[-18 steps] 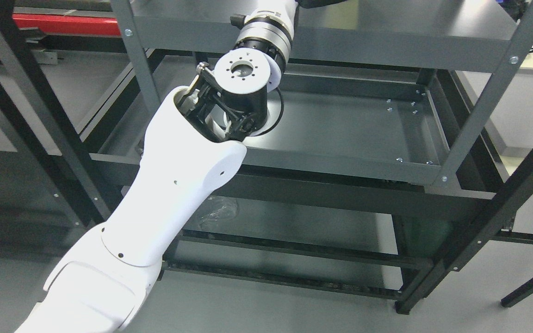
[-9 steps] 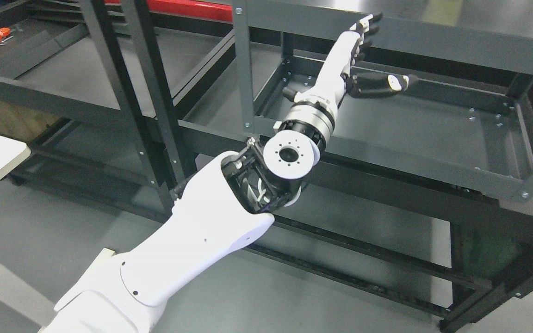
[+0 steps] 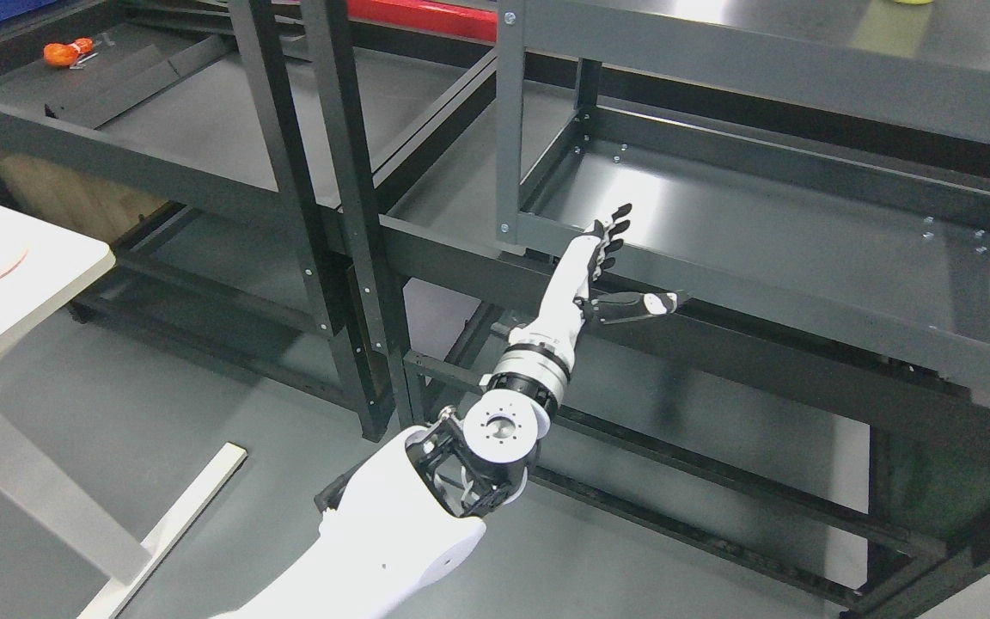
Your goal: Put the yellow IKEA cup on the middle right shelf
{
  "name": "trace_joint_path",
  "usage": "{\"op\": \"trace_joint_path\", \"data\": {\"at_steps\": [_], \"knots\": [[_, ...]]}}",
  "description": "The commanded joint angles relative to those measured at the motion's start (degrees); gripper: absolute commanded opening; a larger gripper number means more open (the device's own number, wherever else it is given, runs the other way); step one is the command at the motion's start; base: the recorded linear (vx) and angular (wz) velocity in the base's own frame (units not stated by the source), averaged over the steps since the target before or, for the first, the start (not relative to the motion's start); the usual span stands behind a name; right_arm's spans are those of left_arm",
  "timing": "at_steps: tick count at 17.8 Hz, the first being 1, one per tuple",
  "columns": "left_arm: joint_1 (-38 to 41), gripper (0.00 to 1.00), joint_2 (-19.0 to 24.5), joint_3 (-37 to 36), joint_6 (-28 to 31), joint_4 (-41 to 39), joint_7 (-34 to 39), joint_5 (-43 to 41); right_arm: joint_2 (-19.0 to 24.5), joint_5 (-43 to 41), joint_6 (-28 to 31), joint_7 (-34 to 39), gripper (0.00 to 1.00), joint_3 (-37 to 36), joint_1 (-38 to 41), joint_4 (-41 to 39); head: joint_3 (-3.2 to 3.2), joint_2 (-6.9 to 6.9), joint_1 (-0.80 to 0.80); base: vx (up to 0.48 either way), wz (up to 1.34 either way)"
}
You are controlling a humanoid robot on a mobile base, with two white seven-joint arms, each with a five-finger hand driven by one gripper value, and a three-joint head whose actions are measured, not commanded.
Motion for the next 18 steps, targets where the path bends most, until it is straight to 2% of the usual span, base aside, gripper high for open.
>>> {"op": "trace_joint_path", "data": {"at_steps": [1,4,6,8,11,16,18], "knots": [[10.23,0.99,1.0,21.17,-8.57,12.38,-5.44,-6.64,-1.0,-1.41,0.0,-12.3,0.99,0.97,0.62,-0.01,0.0,0.0,0.0,0.001,-0.29],[9.53,0.99,1.0,24.97,-15.68,10.73,-5.8,-7.95,-1.0,-1.41,0.0,-12.3,0.99,0.97,0.62,-0.01,0.0,0.0,0.0,-0.008,-0.31],[7.69,0.99,1.0,25.06,-15.88,6.95,-5.98,-8.93,-1.0,-1.41,0.0,-12.3,0.99,0.97,0.62,-0.01,0.0,0.0,0.0,-0.019,-0.21],[6.89,0.99,1.0,24.63,-15.45,7.11,-6.16,-8.93,-1.0,-1.41,0.0,-12.3,0.99,0.97,0.62,-0.01,0.0,0.0,0.0,-0.017,-0.12],[11.88,0.99,1.0,24.01,-12.55,6.68,-6.24,-8.93,-1.0,-1.41,0.0,-12.3,0.99,0.97,0.62,-0.01,0.0,0.0,0.0,-0.016,-0.07],[12.78,0.99,1.0,27.07,-12.55,5.18,-19.93,-9.02,-1.0,-1.41,0.0,-12.3,0.99,0.97,0.62,-0.01,0.0,0.0,0.0,-0.023,-0.22],[12.6,0.98,1.0,27.26,-12.28,5.27,-22.85,-9.02,-1.0,-1.41,0.0,-12.3,0.99,0.97,0.62,-0.01,0.0,0.0,0.0,-0.054,-0.39]]}}
